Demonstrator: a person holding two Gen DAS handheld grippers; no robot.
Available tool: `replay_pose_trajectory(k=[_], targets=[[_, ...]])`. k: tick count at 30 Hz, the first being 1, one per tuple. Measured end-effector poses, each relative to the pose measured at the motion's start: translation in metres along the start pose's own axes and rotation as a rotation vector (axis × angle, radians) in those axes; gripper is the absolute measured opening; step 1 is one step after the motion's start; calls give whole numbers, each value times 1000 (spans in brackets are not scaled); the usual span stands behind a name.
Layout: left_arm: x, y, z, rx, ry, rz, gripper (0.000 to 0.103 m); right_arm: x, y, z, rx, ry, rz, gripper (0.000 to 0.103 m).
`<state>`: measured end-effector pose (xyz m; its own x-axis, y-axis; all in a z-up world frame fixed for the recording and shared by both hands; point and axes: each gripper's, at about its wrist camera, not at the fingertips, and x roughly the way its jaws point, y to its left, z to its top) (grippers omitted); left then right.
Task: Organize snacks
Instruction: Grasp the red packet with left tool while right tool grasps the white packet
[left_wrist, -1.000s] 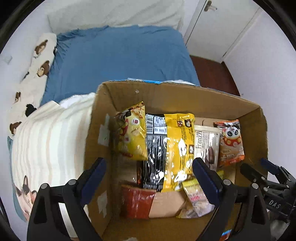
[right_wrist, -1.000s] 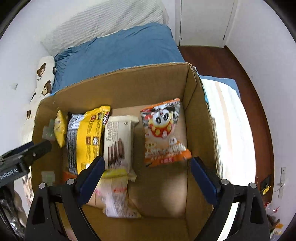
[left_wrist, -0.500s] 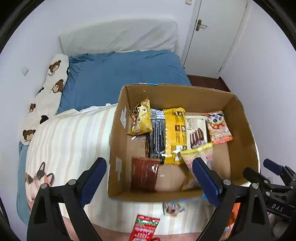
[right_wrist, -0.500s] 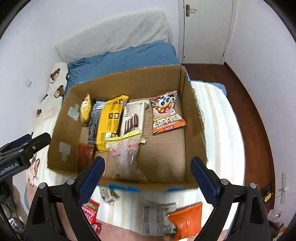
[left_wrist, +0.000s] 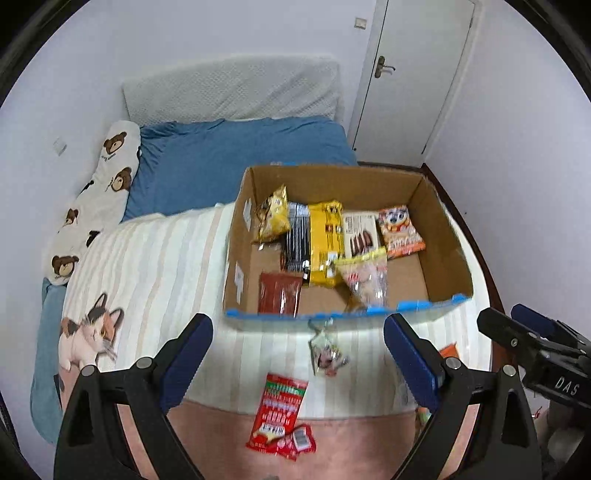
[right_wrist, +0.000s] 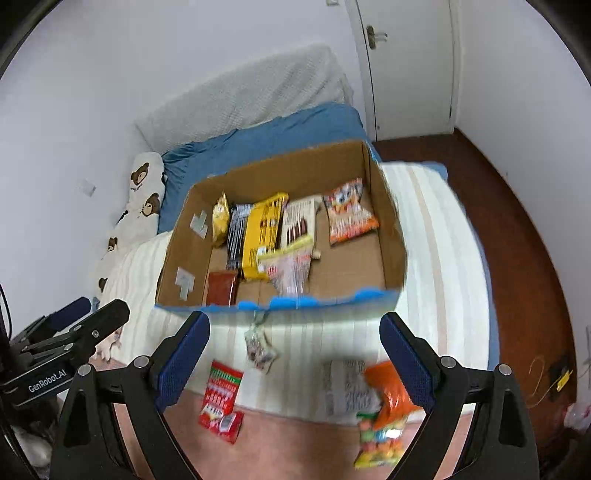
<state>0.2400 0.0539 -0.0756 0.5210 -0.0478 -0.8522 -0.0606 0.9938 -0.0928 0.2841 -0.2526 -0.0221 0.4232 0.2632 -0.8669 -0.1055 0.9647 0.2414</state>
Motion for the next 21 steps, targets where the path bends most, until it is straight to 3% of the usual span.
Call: replay_pose_trajectory(k=[3,6,7,8,10,14,16,18,21], targets=[[15,4,-21,6,55,19,95,13,-11,-21,25,64,-1,95],[50,12,-46,11,157,38,95,44,-22,-42,36,157,-16,95],[67,15,-55,18,208,48,95,61,-27,-50,40,196,-24,91],[84,17,-63,28,255,56,95,74,-30,-55,41,226,-32,73],[120,20,-80,54,342,82,95,105,-37,-66,41,299,-56,55],[179,20,-113,118,535,110,95,147,-48,-79,64,370,-89,56],[202,17,-125,147,603,108,95,162,-50,-81,60,390,-120,62],[219,14,-134,168,640,111,95,172,-51,-82,55,398,-162,66],[221,16,-137,135,613,98,92,185,-56,-84,63,414,-198,67]])
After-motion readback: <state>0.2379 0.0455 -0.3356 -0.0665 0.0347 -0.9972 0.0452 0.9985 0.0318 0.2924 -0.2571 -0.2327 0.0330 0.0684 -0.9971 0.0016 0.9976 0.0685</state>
